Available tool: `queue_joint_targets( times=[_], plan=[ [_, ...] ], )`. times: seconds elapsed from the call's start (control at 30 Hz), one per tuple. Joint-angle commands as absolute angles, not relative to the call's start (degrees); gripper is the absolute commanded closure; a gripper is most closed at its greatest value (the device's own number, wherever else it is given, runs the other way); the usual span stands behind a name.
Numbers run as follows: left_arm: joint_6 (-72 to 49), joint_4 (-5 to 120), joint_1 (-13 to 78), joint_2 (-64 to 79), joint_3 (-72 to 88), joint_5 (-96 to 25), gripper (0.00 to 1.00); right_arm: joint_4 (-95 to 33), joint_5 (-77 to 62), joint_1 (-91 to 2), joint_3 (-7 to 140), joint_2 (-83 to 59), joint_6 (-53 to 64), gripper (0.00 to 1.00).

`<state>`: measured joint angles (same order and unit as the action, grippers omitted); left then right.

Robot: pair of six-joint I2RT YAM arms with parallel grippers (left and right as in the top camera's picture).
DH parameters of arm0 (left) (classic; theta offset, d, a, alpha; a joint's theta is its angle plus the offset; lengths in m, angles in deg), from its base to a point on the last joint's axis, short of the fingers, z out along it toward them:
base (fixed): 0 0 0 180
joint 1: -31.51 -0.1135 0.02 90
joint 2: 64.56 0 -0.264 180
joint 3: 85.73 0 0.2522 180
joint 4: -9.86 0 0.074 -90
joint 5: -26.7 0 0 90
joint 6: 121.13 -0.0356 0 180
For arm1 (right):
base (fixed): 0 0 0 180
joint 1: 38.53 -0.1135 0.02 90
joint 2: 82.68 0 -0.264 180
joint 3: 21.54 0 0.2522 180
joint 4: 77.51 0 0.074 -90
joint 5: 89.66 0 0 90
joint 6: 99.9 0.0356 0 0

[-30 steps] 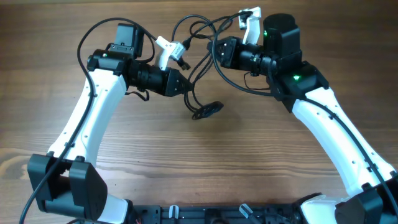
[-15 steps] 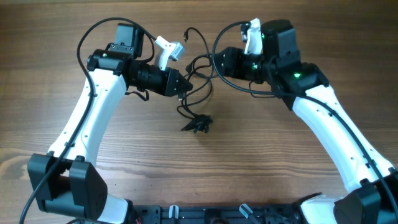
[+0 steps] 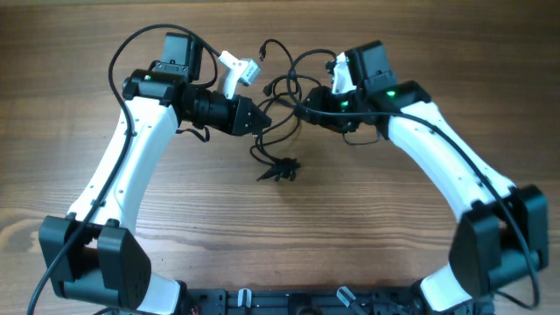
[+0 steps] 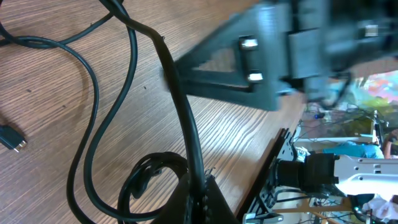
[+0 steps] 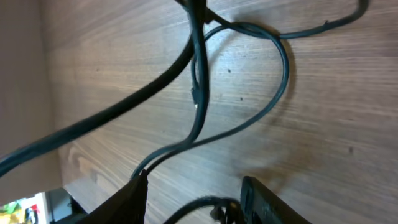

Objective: Untangle cables

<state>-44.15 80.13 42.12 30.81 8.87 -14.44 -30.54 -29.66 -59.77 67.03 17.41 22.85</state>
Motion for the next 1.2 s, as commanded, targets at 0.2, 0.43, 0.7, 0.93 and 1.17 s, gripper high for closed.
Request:
queue_joint_targets(
  times=[0.2,0.43,0.7,0.93,1.17],
  plan=[
    [-45.2,79.8,42.1,31.2,8.6,-13.4,0.96,-45.1,-31.7,-62.5,67.6,28.6,27.9,0.48],
    [-42.2,79.7,40.5,31.2,8.6,-14.5,0.96,-47.0,-27.1,-59.6,67.6,29.6,25.8,0.96],
    [-25.9,76.2,28.9,31.2,8.6,-19.5,0.96,-41.4,-27.1,-46.5,67.6,14.6,21.2,0.96],
    [-10.3,72.4,16.2,31.2,8.6,-25.4,0.96,-34.5,-24.5,-30.8,67.6,6.2,18.3,0.96],
    [-1.2,72.4,5.7,31.2,8.6,-39.3,0.96,-32.4,-23.0,-16.5,67.6,6.7,16.6,0.96]
  ],
)
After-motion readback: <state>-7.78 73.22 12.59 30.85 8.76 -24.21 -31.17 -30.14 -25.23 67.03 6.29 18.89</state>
